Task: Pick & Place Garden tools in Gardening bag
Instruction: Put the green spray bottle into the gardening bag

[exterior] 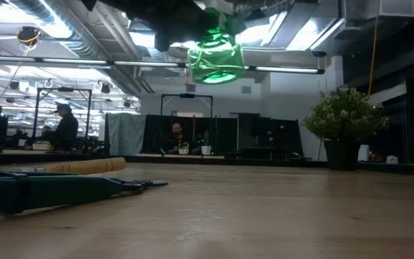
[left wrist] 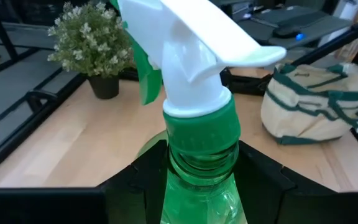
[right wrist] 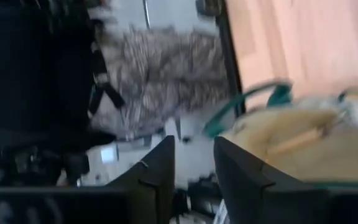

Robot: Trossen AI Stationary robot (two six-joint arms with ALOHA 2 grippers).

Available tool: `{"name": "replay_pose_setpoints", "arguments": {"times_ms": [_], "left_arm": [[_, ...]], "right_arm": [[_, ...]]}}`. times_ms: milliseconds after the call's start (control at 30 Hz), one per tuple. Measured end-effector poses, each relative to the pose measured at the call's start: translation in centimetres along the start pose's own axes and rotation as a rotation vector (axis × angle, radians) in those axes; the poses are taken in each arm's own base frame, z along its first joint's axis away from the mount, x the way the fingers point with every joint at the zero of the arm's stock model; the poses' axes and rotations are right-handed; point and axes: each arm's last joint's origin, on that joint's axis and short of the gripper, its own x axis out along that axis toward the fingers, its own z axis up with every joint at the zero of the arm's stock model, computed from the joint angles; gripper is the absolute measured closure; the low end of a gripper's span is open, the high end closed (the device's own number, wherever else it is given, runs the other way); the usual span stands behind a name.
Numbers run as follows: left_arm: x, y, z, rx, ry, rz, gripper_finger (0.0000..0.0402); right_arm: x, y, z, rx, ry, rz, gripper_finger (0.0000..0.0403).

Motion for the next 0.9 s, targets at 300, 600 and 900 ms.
{"name": "replay_pose_setpoints", "arguments": {"times_ms": [300,600,900], "left_arm": [[-0.4,0.1,0.2,0.034,0.000,0.027,0.0250],[-0.4,0.1,0.1,0.035,0.005,0.036,0.0249],[-0.4,0.2,0.0,0.029,0.012,0.035,0.0248]], "right_arm": [[5.4,0.5,-2.2,-0.125,0.294,-0.141,0.0345],[10.1,-0.9,-2.6,-0.230,0.442,-0.335,0.0387],[11.2,-1.7,-2.0,-0.333,0.415,-0.439,0.0391]]}}
